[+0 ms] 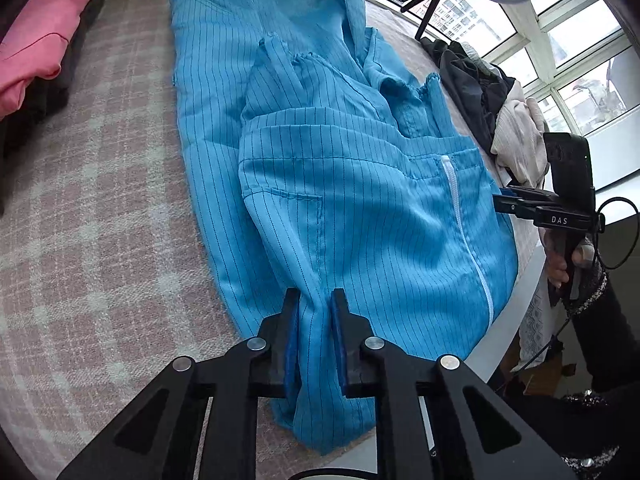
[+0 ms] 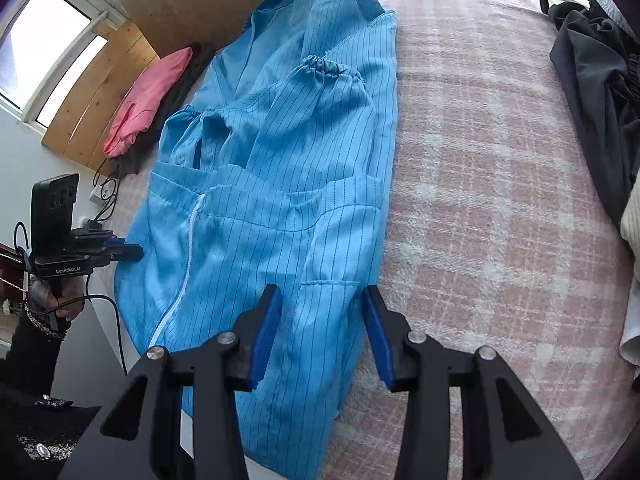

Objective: Fold clothes

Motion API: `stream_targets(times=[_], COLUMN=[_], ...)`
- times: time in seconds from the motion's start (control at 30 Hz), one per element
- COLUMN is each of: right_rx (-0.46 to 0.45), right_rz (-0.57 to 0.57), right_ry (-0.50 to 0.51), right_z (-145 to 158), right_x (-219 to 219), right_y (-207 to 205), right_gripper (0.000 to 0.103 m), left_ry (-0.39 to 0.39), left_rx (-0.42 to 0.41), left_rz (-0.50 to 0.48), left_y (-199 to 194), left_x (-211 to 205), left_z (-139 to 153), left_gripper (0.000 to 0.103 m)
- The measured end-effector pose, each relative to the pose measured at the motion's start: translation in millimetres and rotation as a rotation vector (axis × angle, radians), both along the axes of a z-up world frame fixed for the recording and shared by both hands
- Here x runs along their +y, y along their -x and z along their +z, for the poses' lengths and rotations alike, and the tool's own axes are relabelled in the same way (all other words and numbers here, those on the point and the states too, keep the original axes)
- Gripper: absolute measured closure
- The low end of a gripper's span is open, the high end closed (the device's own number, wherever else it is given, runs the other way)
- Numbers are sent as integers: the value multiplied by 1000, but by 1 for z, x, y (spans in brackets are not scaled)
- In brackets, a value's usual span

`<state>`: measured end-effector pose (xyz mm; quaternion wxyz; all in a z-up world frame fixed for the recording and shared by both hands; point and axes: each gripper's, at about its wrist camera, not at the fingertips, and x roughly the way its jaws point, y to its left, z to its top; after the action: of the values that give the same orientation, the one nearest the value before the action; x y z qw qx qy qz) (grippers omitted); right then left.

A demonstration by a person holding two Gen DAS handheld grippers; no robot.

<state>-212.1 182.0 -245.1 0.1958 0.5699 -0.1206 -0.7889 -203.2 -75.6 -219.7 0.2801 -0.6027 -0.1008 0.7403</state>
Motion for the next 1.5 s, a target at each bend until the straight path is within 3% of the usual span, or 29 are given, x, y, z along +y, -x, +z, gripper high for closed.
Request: stream_targets(times=[0.03, 0.13, 0.27, 0.33, 0.37, 0.4, 0.47, 0.53, 0.67, 0.73, 0.8, 0.93, 1.03, 1.07, 1.13, 1.23, 1.33, 1.5], right_rx=[16, 54, 90, 96, 95, 74, 14, -18, 53, 124, 147, 175, 68, 45, 95, 156, 155, 100], right_rz=[-1, 20, 63, 68, 71, 59, 44, 43, 32, 42, 71, 121, 121, 124, 111, 93, 88, 103], right_ry=[0, -6, 27, 90, 121, 114, 61, 16, -100, -81, -85, -101, -134, -134, -83, -33, -46, -58], right_z=[3, 12, 26, 30, 26, 18, -1, -13, 14, 35, 37, 33, 6, 4, 19, 37, 29, 2], right_x=[1, 3, 4, 7, 7, 8, 5, 0, -5, -6, -15, -34, -36, -35, -29, -25, -34, -59], right_y=[0, -3, -7, -7, -3, 2, 11, 16, 9, 3, 7, 23, 51, 56, 58, 66, 87, 114], right_gripper=[64, 88, 94, 95, 95, 95, 95, 94, 81, 79, 79, 79, 79, 79, 80, 80, 80, 80], left_ry=[-11, -35, -92, -127, -108, -92, -52, -23, 84, 76, 89, 104, 107, 84, 66, 112, 129, 198], left_rx=[6, 32, 40, 18, 1, -32, -88, -88, 53, 122, 176, 107, 22, 29, 104, 190, 181, 147], left_rz=[8, 27, 44, 55, 63, 64, 76, 71, 47, 30, 7, 12, 46, 56, 66, 77, 73, -23], left_y=[-2, -12, -29, -34, -33, -30, -24, -21, -22, -19, -9, 31, 53, 55, 53, 60, 80, 107], left_x=[-2, -7, -16, -21, -23, -23, -22, -20, -12, -8, -1, 4, 2, -1, -10, -20, -18, 19], left_z=[4, 17, 30, 26, 17, 6, -13, -12, 26, 45, 50, 20, -3, 3, 25, 42, 31, -5], left_gripper=[99, 101, 101, 100, 100, 98, 85, 80, 75, 69, 64, 64, 71, 71, 71, 69, 71, 71])
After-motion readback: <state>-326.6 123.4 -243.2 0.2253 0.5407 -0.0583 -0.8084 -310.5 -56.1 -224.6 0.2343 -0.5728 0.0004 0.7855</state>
